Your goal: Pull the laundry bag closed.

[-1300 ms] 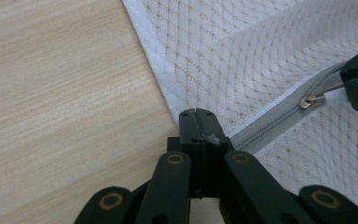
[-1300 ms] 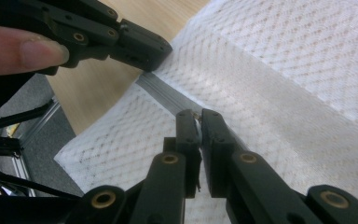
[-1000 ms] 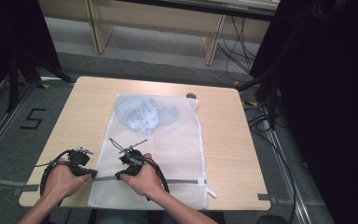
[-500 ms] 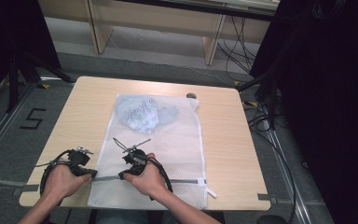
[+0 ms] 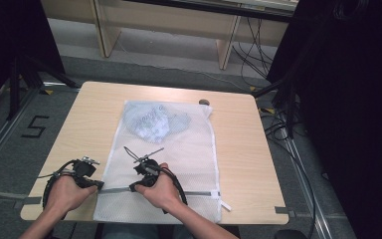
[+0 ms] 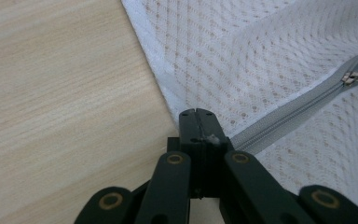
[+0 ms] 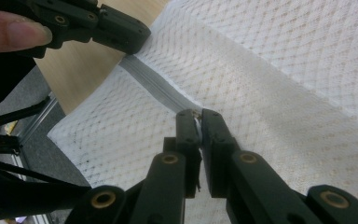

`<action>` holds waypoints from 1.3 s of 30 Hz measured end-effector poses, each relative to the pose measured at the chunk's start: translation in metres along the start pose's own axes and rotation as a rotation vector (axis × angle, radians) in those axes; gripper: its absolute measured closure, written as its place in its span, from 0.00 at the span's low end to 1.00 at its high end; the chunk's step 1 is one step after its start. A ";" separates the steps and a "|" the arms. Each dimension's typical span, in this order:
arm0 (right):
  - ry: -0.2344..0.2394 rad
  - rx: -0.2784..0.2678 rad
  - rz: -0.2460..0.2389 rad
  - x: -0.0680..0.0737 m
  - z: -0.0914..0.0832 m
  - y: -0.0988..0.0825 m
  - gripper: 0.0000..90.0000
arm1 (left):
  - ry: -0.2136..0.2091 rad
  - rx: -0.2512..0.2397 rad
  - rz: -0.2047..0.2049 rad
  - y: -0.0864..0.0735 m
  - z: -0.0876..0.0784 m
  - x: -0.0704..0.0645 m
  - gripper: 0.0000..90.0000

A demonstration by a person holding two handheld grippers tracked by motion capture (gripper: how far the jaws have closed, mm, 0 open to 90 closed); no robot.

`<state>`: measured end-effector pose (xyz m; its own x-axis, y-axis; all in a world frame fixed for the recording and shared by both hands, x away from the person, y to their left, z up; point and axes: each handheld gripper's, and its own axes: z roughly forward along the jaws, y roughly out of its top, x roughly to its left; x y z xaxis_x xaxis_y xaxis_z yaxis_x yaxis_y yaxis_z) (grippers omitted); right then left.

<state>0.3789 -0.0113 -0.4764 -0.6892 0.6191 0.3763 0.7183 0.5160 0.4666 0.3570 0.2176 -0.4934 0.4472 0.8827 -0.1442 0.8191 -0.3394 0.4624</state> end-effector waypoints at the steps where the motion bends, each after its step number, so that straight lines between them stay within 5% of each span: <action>1: 0.009 0.009 0.018 0.001 -0.001 0.000 0.97 | 0.000 -0.001 -0.001 0.000 0.000 0.000 1.00; 16: -0.009 0.007 0.014 -0.004 -0.007 -0.003 0.97 | 0.001 -0.002 -0.001 0.000 0.000 0.000 1.00; 18: -0.001 0.016 0.029 -0.004 -0.008 -0.004 0.97 | 0.001 -0.002 0.000 0.000 0.000 0.000 1.00; 19: -0.002 0.052 0.087 -0.001 -0.011 -0.004 0.97 | 0.001 -0.002 -0.001 0.000 0.000 0.000 1.00; 20: -0.007 0.053 0.093 -0.001 -0.011 -0.004 0.97 | 0.000 -0.001 0.000 0.000 0.000 0.000 1.00; 22: -0.010 0.042 0.074 -0.002 -0.012 -0.005 0.97 | 0.001 -0.002 0.000 0.000 0.000 0.000 1.00; 23: -0.008 0.004 0.007 -0.007 -0.010 -0.005 0.97 | 0.001 -0.002 -0.004 0.000 0.000 -0.001 1.00; 24: 0.004 0.011 0.042 -0.005 -0.010 -0.006 0.97 | 0.001 -0.002 0.000 0.000 0.000 0.000 1.00; 29: -0.011 0.004 0.017 -0.008 -0.013 -0.007 0.97 | 0.001 -0.002 0.000 0.000 0.000 -0.001 1.00; 33: 0.000 0.034 0.080 -0.006 -0.016 -0.008 0.97 | -0.001 -0.003 -0.008 0.000 0.000 -0.001 1.00; 37: 0.010 0.030 0.082 -0.007 -0.017 -0.009 0.96 | -0.002 -0.003 -0.007 0.000 0.000 -0.001 1.00; 38: -0.002 0.006 0.047 -0.011 -0.017 -0.010 0.96 | 0.004 0.011 -0.002 0.000 -0.001 -0.001 1.00; 39: 0.012 0.043 0.108 -0.006 -0.019 -0.010 0.96 | 0.004 0.011 -0.002 0.000 -0.001 -0.001 1.00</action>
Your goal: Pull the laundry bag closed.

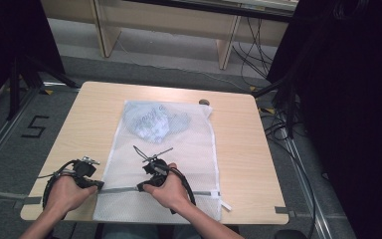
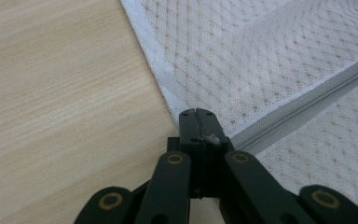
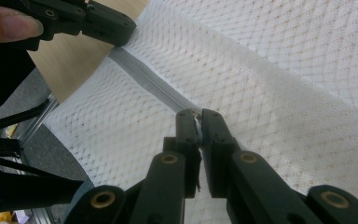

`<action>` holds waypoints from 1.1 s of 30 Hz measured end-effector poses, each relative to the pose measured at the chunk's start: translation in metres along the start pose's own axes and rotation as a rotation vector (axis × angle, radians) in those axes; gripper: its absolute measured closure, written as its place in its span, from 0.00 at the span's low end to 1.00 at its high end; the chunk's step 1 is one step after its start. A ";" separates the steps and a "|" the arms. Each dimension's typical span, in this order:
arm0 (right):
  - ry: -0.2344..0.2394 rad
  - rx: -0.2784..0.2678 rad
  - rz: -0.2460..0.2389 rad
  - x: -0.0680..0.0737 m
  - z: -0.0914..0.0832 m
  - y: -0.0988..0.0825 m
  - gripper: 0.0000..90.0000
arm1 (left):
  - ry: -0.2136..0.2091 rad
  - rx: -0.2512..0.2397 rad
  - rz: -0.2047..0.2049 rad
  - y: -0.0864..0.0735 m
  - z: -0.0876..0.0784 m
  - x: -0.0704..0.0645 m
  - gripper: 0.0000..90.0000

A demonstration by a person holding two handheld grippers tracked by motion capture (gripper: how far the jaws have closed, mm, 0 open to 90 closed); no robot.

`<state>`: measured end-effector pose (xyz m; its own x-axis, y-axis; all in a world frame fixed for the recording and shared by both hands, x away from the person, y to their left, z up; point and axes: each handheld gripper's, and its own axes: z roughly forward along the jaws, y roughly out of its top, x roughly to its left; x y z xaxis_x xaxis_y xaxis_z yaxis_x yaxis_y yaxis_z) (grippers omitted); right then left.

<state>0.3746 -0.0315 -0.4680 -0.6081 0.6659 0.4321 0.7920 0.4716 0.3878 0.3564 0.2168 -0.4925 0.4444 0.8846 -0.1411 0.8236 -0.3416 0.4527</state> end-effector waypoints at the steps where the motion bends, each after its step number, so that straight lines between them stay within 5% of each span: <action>1: -0.001 -0.015 -0.031 -0.002 0.000 0.000 0.96 | -0.007 0.007 -0.001 0.000 0.000 0.000 1.00; 5: 0.002 -0.014 -0.015 -0.003 -0.001 -0.001 0.96 | -0.006 0.010 0.002 0.000 0.000 0.000 1.00; 7: -0.010 -0.028 -0.047 -0.006 -0.001 -0.002 0.96 | -0.005 0.009 0.003 0.000 0.000 0.000 1.00; 8: -0.021 -0.001 0.001 -0.004 -0.004 -0.003 0.96 | -0.003 0.009 0.008 0.001 0.000 0.000 1.00; 13: -0.037 -0.006 0.003 -0.007 -0.006 -0.004 0.96 | -0.003 0.009 0.008 0.001 0.000 0.000 1.00; 33: -0.018 -0.018 0.019 -0.016 -0.014 -0.010 0.96 | -0.001 0.009 0.009 0.001 0.000 0.000 1.00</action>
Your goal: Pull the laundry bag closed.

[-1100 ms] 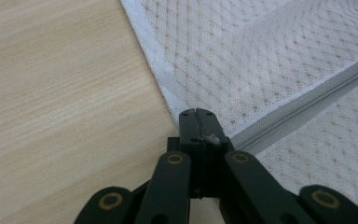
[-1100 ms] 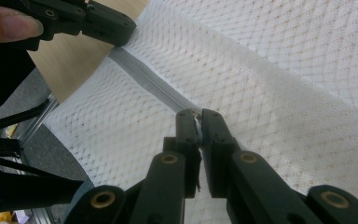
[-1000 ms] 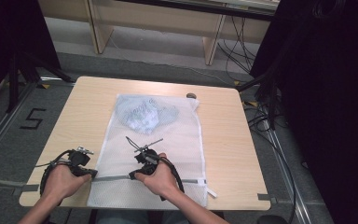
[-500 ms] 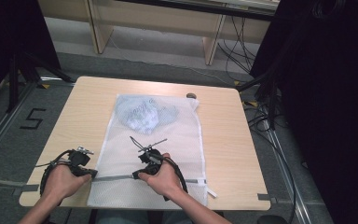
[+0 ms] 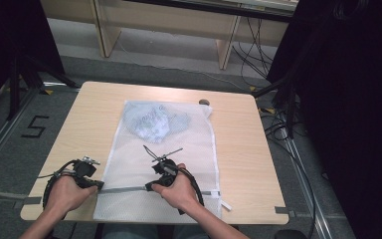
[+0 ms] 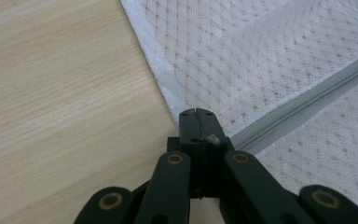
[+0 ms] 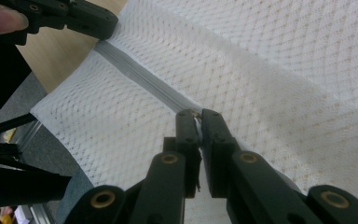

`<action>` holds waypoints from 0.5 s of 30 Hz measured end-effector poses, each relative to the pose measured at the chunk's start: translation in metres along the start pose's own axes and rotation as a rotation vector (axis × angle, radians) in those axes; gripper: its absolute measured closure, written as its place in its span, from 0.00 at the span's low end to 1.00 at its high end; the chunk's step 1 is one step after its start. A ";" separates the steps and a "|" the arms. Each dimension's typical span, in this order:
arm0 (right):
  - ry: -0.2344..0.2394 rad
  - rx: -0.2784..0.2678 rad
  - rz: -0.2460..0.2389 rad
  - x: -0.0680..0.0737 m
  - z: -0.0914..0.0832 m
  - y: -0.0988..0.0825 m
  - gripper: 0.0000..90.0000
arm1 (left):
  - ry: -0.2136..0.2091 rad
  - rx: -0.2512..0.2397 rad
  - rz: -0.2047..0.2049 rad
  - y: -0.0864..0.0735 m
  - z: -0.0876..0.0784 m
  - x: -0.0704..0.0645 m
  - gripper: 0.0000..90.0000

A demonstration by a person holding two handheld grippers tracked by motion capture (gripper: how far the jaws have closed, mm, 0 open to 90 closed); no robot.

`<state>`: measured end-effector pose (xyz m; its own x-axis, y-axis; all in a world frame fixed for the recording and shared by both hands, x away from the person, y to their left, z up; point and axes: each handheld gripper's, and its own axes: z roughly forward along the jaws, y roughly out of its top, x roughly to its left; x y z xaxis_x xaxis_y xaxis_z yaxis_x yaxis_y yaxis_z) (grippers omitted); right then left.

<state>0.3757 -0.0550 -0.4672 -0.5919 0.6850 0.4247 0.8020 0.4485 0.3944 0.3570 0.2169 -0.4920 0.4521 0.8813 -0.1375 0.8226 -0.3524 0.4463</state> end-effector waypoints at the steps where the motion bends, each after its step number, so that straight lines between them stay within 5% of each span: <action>1: 0.001 -0.001 -0.004 -0.001 -0.001 0.000 0.96 | 0.001 0.000 0.002 0.000 0.000 0.000 1.00; 6: -0.009 -0.012 -0.011 -0.005 -0.003 -0.002 0.96 | 0.009 -0.007 0.001 0.000 0.000 0.000 1.00; 7: -0.031 0.006 0.020 -0.004 -0.004 -0.002 0.96 | 0.005 -0.006 0.001 0.000 0.000 0.000 1.00; 14: -0.018 -0.016 -0.025 -0.007 -0.003 -0.002 0.96 | 0.009 -0.009 0.000 0.000 0.000 -0.001 1.00; 15: -0.024 0.003 0.006 -0.006 -0.005 -0.002 0.96 | 0.000 0.001 0.002 0.000 0.000 0.000 1.00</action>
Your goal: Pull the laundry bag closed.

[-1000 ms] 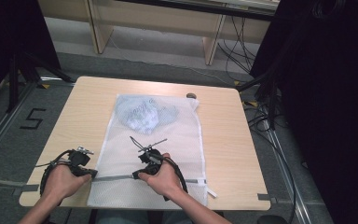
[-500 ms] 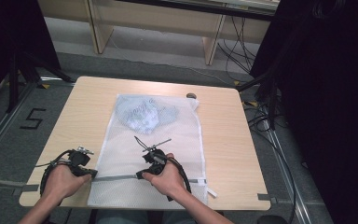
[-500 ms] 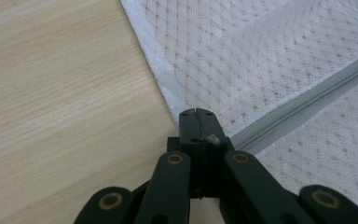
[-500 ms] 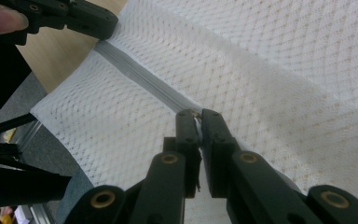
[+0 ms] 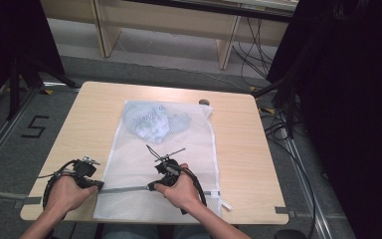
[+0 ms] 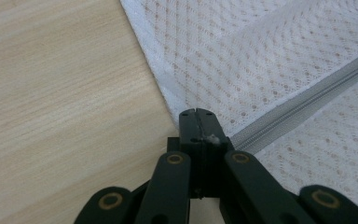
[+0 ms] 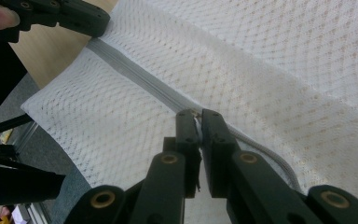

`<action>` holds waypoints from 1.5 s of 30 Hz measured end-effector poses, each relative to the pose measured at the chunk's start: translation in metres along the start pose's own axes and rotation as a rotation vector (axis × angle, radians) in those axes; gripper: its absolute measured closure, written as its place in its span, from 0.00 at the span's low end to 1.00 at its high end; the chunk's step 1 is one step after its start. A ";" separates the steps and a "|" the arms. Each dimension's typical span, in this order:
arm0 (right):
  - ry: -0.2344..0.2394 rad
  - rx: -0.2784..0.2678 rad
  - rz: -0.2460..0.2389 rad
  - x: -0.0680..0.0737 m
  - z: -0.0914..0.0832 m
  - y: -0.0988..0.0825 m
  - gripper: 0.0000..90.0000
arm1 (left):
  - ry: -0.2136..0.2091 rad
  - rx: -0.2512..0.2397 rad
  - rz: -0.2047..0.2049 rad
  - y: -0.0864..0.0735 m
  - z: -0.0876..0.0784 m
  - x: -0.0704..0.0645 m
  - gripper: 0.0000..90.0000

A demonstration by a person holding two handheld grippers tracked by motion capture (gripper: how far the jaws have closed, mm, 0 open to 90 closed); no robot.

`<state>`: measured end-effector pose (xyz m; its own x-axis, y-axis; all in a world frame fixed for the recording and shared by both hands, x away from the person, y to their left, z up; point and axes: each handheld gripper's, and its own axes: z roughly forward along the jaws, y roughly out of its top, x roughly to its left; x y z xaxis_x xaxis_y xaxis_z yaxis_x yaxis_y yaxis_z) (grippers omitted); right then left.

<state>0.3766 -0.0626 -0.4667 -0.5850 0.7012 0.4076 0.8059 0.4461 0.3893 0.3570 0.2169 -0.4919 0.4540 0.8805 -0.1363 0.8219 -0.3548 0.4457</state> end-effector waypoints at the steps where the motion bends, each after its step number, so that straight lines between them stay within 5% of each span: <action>1: 0.004 -0.003 -0.006 0.000 0.000 0.000 0.96 | 0.000 0.002 0.001 0.000 0.000 0.000 1.00; 9: -0.003 -0.008 0.009 -0.002 -0.001 -0.002 0.96 | 0.000 0.001 -0.001 0.000 0.000 0.000 1.00; 10: 0.007 -0.029 -0.041 -0.006 0.000 -0.002 0.96 | 0.003 -0.010 -0.002 0.000 0.001 -0.001 1.00; 12: 0.006 0.005 0.016 -0.003 -0.002 -0.002 0.96 | 0.003 -0.017 -0.003 0.000 0.001 -0.001 1.00; 20: 0.011 -0.031 -0.052 -0.008 0.000 -0.003 0.96 | 0.000 0.004 0.002 0.000 0.000 0.000 1.00; 23: 0.015 0.002 0.015 -0.005 -0.003 -0.004 0.96 | -0.001 0.004 0.003 0.000 0.000 0.000 1.00; 45: 0.007 0.001 0.024 -0.012 -0.009 -0.007 0.96 | 0.001 -0.001 0.002 0.000 0.000 0.000 1.00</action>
<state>0.3769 -0.0797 -0.4669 -0.5664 0.7078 0.4222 0.8196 0.4298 0.3789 0.3569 0.2167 -0.4921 0.4558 0.8799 -0.1345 0.8203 -0.3566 0.4471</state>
